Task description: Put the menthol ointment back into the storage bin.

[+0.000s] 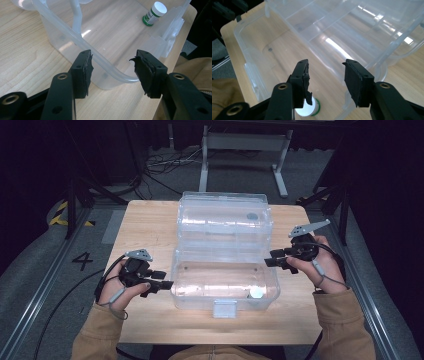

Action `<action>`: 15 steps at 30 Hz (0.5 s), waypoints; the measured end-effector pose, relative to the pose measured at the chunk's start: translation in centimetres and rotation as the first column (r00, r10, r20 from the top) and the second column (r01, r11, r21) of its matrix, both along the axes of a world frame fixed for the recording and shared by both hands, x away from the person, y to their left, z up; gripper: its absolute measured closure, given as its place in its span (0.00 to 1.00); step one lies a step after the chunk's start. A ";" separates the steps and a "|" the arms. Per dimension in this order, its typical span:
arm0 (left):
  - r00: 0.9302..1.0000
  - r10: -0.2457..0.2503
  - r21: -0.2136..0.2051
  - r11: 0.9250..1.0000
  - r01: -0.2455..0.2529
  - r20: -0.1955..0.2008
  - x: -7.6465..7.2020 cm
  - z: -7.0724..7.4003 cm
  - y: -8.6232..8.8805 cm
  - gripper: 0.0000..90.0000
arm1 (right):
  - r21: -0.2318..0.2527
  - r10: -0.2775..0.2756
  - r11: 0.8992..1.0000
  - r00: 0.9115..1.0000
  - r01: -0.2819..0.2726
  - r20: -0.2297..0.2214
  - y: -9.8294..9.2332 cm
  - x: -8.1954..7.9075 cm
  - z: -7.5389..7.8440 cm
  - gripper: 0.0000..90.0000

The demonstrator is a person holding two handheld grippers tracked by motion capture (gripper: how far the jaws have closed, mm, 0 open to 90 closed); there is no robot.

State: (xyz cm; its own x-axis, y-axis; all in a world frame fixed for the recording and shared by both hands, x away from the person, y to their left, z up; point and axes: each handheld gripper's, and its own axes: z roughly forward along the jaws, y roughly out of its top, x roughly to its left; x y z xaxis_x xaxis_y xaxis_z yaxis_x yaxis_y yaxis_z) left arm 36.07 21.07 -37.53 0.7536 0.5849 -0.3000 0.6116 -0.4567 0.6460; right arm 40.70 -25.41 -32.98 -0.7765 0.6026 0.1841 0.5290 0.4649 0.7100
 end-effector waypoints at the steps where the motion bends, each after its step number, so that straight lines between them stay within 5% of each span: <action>1: 1.000 0.000 -0.001 1.000 0.000 0.003 0.0 0.0 0.0 0.54 | 0.000 -0.001 1.000 1.000 0.001 0.005 0.0 0.1 0.2 0.62; 15: 1.000 -0.011 0.001 1.000 0.011 0.008 -0.2 0.2 -0.2 0.54 | 0.009 -0.025 1.000 0.998 0.024 0.058 0.8 2.7 2.6 0.62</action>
